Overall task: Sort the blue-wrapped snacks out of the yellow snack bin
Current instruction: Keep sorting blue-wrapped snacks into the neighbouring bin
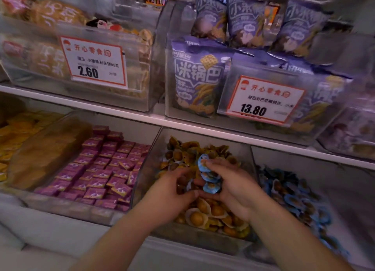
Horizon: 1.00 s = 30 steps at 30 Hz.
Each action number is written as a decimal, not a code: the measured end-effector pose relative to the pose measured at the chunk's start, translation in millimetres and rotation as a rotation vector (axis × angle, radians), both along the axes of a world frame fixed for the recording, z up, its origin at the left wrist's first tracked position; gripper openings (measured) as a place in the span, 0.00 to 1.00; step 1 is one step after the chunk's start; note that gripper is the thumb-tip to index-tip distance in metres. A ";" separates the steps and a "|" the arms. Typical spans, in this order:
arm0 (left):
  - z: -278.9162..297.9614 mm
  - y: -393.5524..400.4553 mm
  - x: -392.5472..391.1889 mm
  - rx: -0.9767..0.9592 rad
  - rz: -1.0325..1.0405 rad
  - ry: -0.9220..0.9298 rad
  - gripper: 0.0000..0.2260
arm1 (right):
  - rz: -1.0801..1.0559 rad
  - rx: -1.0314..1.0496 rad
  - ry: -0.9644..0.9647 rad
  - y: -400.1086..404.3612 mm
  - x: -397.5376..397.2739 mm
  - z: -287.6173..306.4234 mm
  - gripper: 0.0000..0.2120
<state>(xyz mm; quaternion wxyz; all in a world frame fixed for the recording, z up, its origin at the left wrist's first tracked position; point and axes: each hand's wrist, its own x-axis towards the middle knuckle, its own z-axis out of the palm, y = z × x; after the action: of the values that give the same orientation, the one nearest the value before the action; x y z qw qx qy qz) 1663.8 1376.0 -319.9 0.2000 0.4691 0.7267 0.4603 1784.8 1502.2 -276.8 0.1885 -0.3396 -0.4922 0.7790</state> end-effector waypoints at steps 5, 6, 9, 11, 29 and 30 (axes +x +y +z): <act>4.5 4.1 4.6 0.094 -0.042 0.135 0.11 | -0.028 -0.061 0.021 2.5 -1.8 -2.2 0.14; 4.2 3.4 5.6 0.110 0.029 0.142 0.12 | -0.036 -0.071 0.023 2.8 -1.1 -2.6 0.14; 3.5 0.4 5.9 0.096 0.189 0.074 0.15 | -0.077 -0.015 0.000 1.9 -0.9 -6.9 0.12; 8.4 -0.7 5.0 0.136 0.195 -0.116 0.16 | -0.085 0.131 -0.036 -0.2 -2.1 -9.3 0.09; 11.4 -11.0 0.1 0.028 0.093 -0.024 0.07 | -0.025 0.597 -0.246 -11.9 -0.6 1.5 0.14; 11.6 -12.3 2.8 -0.031 0.027 0.095 0.14 | -0.020 0.662 -0.266 -10.7 0.8 3.8 0.12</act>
<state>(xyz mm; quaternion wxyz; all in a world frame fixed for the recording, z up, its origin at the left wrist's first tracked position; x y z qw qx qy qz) 1666.7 1363.7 -308.3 0.1665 0.4774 0.7487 0.4288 1785.7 1491.6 -272.9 0.2302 -0.3634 -0.7349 0.5242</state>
